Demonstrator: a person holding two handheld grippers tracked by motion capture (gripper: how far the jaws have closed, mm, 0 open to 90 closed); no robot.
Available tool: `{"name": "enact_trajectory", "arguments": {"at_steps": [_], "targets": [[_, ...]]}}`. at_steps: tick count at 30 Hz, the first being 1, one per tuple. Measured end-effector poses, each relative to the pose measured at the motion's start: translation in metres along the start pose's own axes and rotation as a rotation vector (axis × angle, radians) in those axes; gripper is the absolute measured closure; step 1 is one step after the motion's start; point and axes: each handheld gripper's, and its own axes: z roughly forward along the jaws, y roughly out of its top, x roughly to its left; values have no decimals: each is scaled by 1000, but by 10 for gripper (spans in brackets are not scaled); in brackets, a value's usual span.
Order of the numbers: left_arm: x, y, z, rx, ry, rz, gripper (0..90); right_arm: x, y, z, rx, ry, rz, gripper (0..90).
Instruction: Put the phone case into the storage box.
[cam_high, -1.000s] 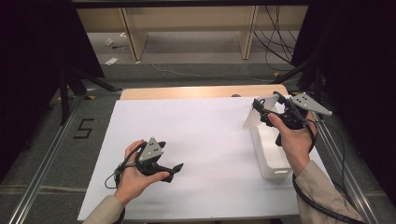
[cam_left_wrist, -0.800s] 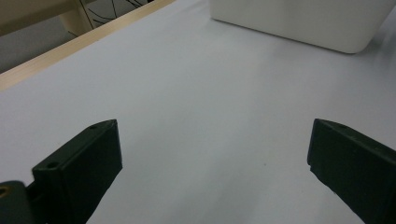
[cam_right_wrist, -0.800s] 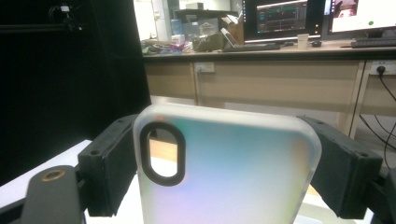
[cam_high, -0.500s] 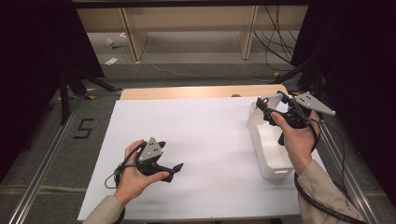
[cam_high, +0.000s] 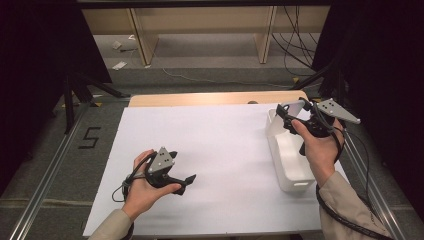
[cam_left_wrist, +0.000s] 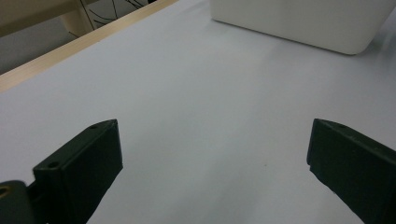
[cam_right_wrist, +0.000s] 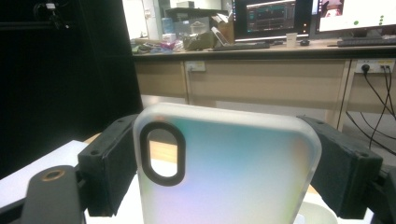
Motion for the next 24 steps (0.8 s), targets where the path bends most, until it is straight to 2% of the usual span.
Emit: {"name": "enact_trajectory", "arguments": {"at_steps": [24], "targets": [[0,0,0,-3,2,-2,29,-6,-3,0,11,-26,-6,182]]}}
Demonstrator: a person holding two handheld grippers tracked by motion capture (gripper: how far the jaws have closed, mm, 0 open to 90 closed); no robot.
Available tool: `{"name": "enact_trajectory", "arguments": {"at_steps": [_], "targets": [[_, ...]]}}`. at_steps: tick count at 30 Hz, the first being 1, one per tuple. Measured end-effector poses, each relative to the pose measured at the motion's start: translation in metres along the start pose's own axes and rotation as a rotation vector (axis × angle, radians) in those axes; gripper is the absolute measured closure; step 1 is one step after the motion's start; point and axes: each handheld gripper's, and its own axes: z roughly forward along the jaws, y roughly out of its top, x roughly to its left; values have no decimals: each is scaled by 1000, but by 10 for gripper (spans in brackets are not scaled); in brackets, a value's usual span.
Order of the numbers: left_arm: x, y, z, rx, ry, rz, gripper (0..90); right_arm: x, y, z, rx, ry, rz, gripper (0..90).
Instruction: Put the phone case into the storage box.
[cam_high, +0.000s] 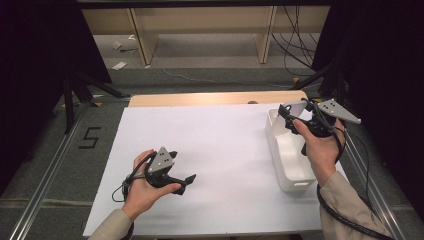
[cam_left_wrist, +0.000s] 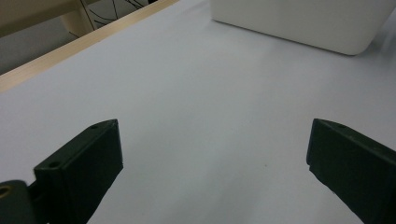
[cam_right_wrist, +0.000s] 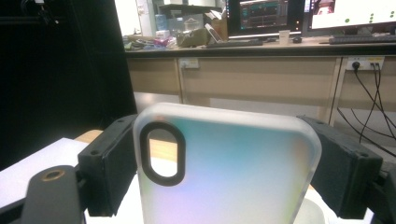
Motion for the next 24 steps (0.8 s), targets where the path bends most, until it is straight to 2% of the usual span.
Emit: {"name": "enact_trajectory", "arguments": {"at_steps": [24], "targets": [[1,0,-1,-1,3,0,33,-6,-2,0,7,-26,-3,183]]}}
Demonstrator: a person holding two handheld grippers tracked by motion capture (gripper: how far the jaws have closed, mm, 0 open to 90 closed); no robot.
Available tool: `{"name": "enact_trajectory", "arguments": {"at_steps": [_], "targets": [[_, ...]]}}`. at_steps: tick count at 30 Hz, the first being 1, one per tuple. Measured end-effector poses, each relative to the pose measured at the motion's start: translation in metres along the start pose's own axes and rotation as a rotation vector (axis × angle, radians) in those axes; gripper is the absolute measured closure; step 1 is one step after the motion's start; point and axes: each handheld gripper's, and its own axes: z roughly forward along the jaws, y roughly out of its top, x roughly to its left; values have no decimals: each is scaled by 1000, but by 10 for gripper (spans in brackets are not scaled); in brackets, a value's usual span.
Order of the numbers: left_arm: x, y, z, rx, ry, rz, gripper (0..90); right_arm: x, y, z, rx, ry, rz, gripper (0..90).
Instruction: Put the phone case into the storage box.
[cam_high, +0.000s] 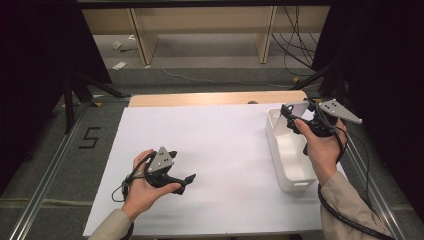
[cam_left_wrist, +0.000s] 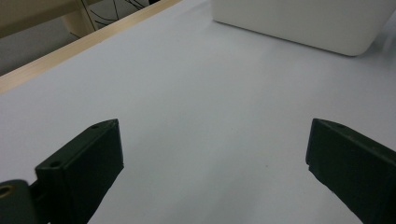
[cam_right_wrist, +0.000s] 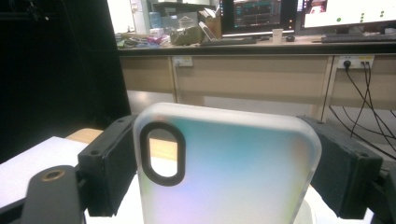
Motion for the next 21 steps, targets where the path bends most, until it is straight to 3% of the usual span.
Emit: {"name": "enact_trajectory", "arguments": {"at_steps": [21], "targets": [[0,0,0,-1,0,0,35,-4,-1,0,10,-21,-1,182]]}}
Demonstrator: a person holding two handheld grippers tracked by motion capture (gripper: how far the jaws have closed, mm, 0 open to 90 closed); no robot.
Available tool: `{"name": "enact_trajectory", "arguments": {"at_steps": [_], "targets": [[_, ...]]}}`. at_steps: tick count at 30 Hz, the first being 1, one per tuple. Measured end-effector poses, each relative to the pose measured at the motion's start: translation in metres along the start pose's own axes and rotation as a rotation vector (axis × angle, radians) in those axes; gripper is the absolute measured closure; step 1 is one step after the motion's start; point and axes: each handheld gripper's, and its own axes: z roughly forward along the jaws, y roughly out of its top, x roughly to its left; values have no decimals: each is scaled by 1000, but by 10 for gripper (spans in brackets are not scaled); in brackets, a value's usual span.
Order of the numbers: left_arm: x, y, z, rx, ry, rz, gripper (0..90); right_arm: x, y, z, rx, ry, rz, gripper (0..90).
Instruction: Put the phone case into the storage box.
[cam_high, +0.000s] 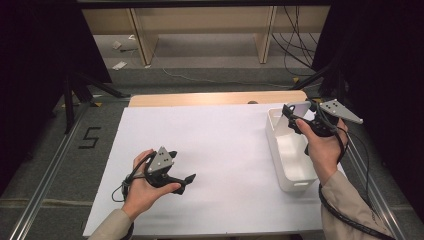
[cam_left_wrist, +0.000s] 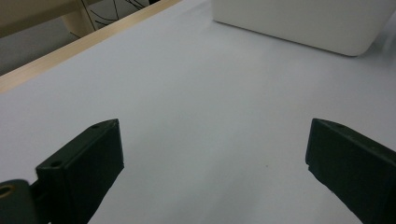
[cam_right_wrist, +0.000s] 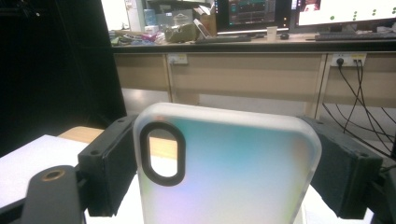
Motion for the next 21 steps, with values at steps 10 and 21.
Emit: {"name": "enact_trajectory", "arguments": {"at_steps": [10,21], "targets": [[0,0,0,0,0,0,35,-2,0,0,1,-13,-1,182],[0,0,0,0,-1,0,36,-4,0,-1,7,-21,-3,183]]}}
